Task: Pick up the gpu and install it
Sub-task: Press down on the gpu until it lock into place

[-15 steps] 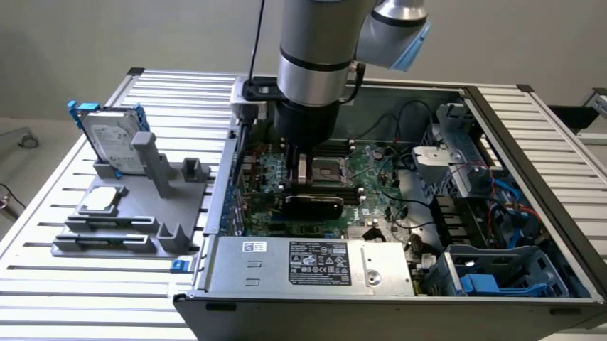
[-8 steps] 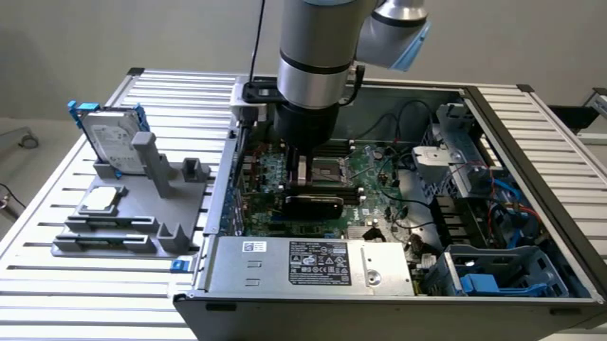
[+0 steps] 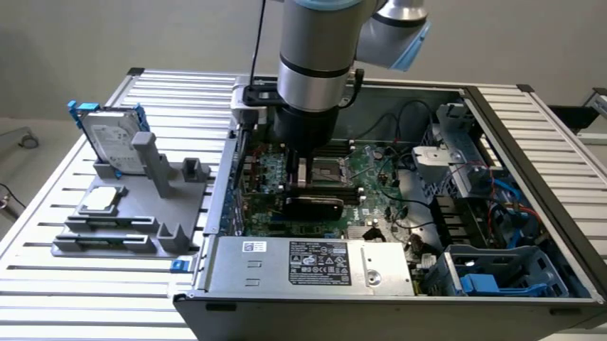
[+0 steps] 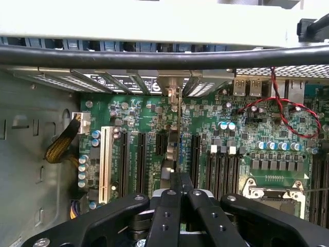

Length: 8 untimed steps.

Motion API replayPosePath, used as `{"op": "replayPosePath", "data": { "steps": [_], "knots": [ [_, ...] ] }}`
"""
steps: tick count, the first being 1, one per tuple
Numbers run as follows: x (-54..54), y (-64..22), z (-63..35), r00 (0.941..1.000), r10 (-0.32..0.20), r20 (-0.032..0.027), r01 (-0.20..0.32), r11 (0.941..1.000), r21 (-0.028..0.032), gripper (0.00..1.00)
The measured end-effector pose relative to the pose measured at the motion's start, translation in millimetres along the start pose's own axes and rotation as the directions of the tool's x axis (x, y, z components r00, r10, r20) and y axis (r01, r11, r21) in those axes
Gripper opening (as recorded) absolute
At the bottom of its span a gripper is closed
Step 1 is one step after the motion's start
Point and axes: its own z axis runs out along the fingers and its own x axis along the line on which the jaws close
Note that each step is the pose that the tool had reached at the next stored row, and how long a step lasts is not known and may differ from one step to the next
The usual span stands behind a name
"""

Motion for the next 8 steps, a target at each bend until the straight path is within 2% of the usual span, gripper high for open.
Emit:
{"op": "replayPosePath", "data": {
  "steps": [5,7,8],
  "knots": [
    [0.0,0.2,1.1,1.0000,0.000,-0.0008,0.000,1.0000,-0.0008,0.11],
    [0.1,0.6,-4.0,1.0000,0.000,0.0010,0.000,1.0000,0.0003,0.11],
    [0.3,1.0,-9.0,1.0000,0.000,-0.0001,0.000,1.0000,-0.0004,0.11]
  ]
}}
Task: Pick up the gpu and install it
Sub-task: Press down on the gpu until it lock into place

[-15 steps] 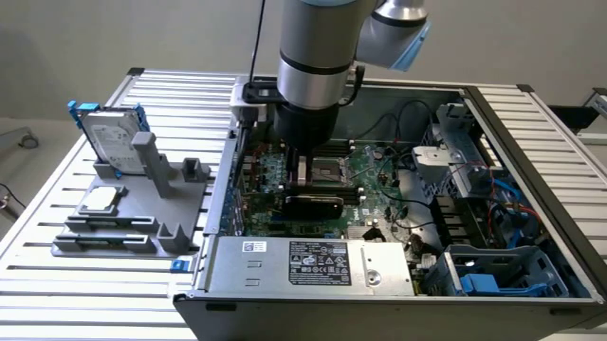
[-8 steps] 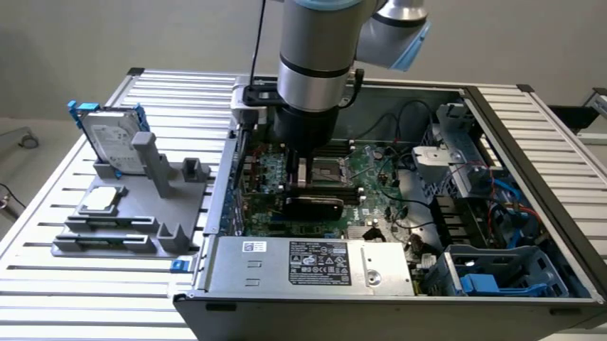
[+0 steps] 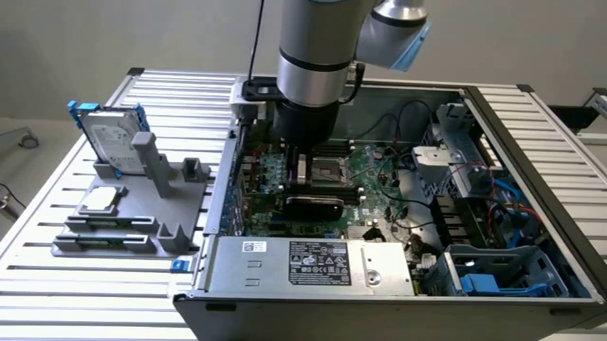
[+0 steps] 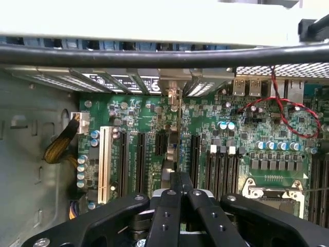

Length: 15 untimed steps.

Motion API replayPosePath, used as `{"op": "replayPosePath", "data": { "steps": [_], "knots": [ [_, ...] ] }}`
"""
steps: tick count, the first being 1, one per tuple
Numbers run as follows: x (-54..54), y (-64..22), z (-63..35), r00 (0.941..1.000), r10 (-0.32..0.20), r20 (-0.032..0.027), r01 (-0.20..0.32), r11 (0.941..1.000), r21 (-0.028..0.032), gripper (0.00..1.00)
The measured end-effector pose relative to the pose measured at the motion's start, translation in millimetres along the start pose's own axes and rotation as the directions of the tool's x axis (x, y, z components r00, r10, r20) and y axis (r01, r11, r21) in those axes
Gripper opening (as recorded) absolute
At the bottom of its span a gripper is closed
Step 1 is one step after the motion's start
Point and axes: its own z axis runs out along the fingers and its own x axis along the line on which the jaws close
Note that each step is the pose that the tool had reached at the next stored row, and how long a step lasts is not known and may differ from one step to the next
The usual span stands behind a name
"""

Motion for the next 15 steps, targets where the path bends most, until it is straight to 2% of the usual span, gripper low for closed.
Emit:
{"op": "replayPosePath", "data": {
  "steps": [3,7,15],
  "knots": [
    [0.6,1.4,-8.6,1.0000,0.000,-0.0002,0.000,1.0000,-0.0002,0.11],
    [0.4,7.3,-9.8,1.0000,0.000,-0.0001,0.000,1.0000,-0.0024,0.11],
    [-0.1,22.8,-10.3,1.0000,0.000,-0.0002,0.000,0.9998,-0.0188,0.11]
  ]
}}
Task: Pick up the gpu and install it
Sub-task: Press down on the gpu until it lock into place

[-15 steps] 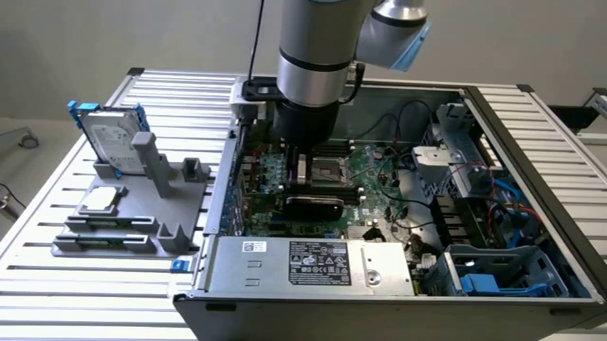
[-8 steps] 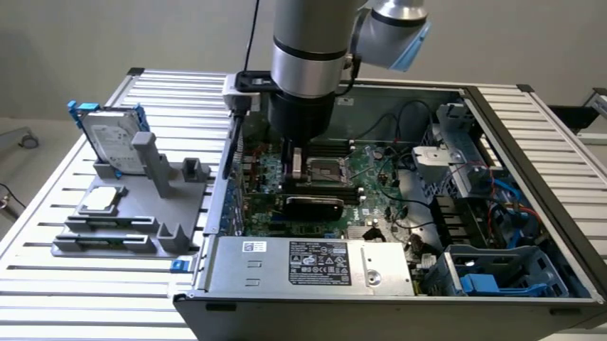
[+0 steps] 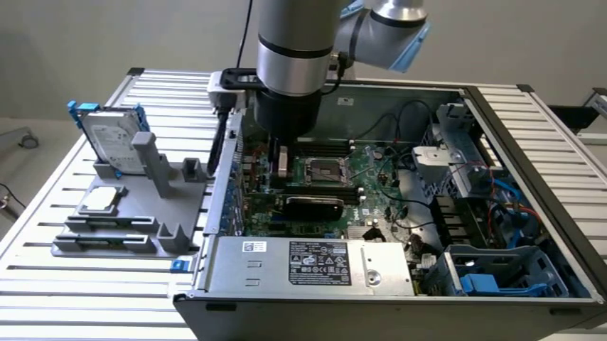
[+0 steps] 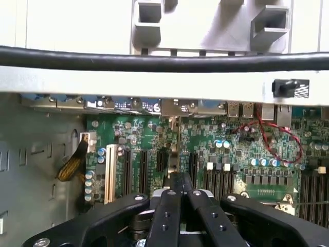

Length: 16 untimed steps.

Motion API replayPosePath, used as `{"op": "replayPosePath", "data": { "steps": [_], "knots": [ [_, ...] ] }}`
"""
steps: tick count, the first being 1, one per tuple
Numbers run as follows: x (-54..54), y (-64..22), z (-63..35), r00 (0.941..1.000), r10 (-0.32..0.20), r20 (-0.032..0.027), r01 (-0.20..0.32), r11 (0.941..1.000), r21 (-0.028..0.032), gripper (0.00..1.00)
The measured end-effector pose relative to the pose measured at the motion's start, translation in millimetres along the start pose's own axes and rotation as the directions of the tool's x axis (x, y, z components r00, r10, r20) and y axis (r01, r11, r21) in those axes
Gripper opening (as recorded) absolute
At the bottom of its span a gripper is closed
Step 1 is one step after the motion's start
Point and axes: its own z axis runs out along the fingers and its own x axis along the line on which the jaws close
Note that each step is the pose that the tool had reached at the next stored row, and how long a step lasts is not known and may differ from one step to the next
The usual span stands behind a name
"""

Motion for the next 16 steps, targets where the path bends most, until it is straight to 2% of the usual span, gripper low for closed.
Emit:
{"op": "replayPosePath", "data": {
  "steps": [2,7,16],
  "knots": [
    [-0.2,4.1,0.5,1.0000,0.000,-0.0021,0.000,1.0000,-0.0050,0.11],
    [-0.5,13.7,1.3,0.9998,0.002,-0.0222,-0.002,0.9999,-0.0170,0.11],
    [-0.9,23.4,2.2,0.9989,0.004,-0.0473,-0.006,0.9992,-0.0390,0.11]
  ]
}}
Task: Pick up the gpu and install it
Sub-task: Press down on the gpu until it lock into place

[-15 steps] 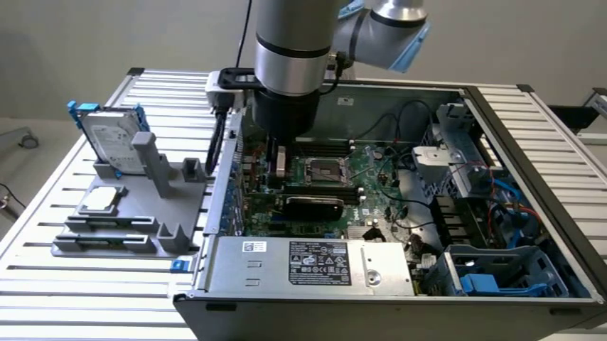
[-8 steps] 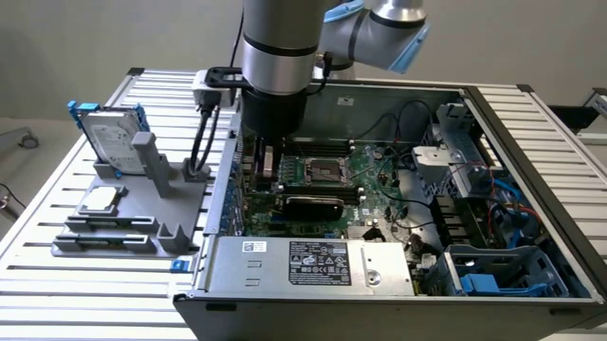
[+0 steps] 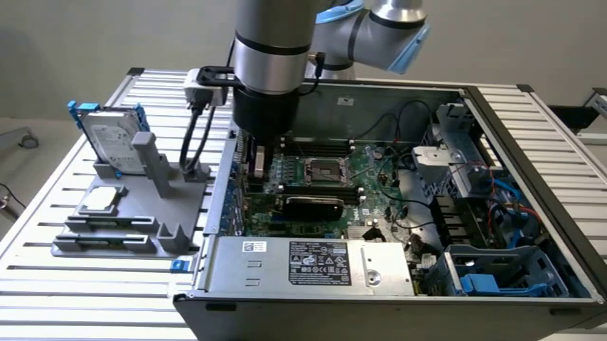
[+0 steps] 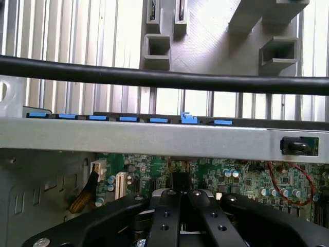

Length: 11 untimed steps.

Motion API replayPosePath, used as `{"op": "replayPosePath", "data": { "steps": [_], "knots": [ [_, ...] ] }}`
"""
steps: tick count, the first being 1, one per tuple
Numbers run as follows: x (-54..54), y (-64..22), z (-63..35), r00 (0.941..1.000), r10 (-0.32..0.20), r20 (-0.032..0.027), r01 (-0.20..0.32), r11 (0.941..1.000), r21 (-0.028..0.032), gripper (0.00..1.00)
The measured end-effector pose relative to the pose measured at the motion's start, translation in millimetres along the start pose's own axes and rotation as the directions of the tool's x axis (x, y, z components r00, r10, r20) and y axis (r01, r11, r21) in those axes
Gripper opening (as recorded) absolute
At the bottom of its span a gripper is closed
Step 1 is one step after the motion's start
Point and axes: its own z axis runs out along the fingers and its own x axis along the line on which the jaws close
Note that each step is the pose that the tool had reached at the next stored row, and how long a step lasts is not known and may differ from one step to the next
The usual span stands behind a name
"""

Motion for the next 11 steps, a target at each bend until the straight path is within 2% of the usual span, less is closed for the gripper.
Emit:
{"op": "replayPosePath", "data": {
  "steps": [2,6,11],
  "knots": [
    [0.0,1.0,-0.1,1.0000,0.000,-0.0046,0.000,1.0000,-0.0039,0.11],
    [0.1,1.9,-2.6,0.9999,0.001,-0.0111,-0.001,1.0000,-0.0061,0.11],
    [0.3,2.9,-6.3,0.9999,0.002,-0.0159,-0.002,1.0000,-0.0094,0.11]
  ]
}}
